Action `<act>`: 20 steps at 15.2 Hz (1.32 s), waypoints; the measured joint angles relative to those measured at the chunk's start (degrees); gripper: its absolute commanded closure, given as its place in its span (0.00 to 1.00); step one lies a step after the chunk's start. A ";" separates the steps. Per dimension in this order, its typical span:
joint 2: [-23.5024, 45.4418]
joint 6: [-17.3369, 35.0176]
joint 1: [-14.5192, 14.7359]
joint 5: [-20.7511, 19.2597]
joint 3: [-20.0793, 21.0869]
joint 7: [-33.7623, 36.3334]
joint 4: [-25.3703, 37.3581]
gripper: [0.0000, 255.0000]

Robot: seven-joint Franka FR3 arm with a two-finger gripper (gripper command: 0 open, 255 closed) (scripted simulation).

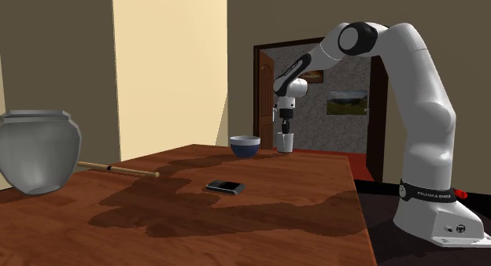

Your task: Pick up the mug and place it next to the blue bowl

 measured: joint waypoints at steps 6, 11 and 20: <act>0.01 0.04 -0.01 0.01 0.00 -0.01 -0.01 0.00; -0.44 -0.69 -0.01 -0.18 -0.10 0.05 0.29 0.00; -2.30 -6.35 -0.06 -1.15 -0.53 0.76 4.23 0.00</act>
